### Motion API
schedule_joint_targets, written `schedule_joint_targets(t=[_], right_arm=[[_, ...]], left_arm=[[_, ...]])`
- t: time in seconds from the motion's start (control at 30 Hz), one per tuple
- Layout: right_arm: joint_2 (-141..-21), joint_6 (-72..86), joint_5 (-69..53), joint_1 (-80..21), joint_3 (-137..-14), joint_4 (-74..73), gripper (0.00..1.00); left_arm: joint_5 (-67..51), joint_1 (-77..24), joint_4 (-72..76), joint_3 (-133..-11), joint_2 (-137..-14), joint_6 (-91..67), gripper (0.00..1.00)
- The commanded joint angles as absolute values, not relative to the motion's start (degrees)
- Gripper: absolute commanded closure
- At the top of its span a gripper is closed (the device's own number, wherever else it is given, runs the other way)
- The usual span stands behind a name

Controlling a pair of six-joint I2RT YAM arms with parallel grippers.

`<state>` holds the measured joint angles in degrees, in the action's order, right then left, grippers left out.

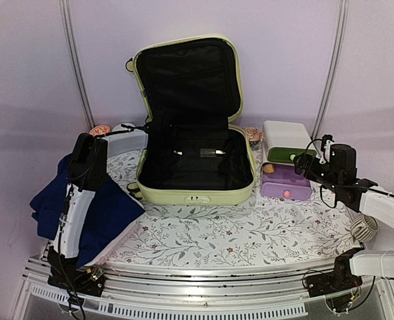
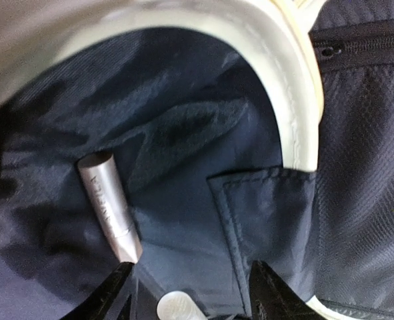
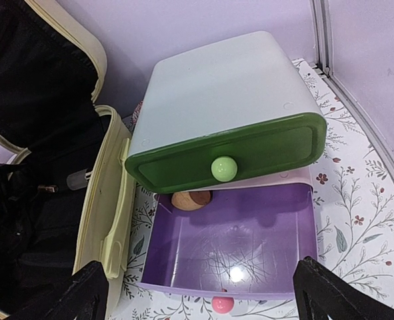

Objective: Open, take out, and arrange the luggage

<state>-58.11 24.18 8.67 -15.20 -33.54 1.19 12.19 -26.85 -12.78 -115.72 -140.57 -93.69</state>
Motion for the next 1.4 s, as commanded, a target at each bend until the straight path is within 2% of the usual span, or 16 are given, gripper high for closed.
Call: schedule_joint_targets(t=[0.0,0.37,1.03,1.37], right_arm=[[-58.7,23.9,8.4,-14.9,-33.1,3.0,0.01],[-59.1,24.2,7.6,-14.9,-32.8,3.3,0.01],[-57.8,24.6,7.4,-14.9,-32.1,2.2,0.01],[-59.2,25.2,7.0,-14.9,-32.2,2.9,0.01]], left_arm=[[8.4,-28.6,-19.3,-110.5,-141.1,-98.6,0.42],[23.7,-34.2,-27.1,-116.4,-138.5,-90.8,0.41],[21.1,-29.5,-28.0,-126.4,-149.7,-91.0,0.48],[17.4,-27.5,-27.1,-128.7,-153.6,-92.3,0.48]])
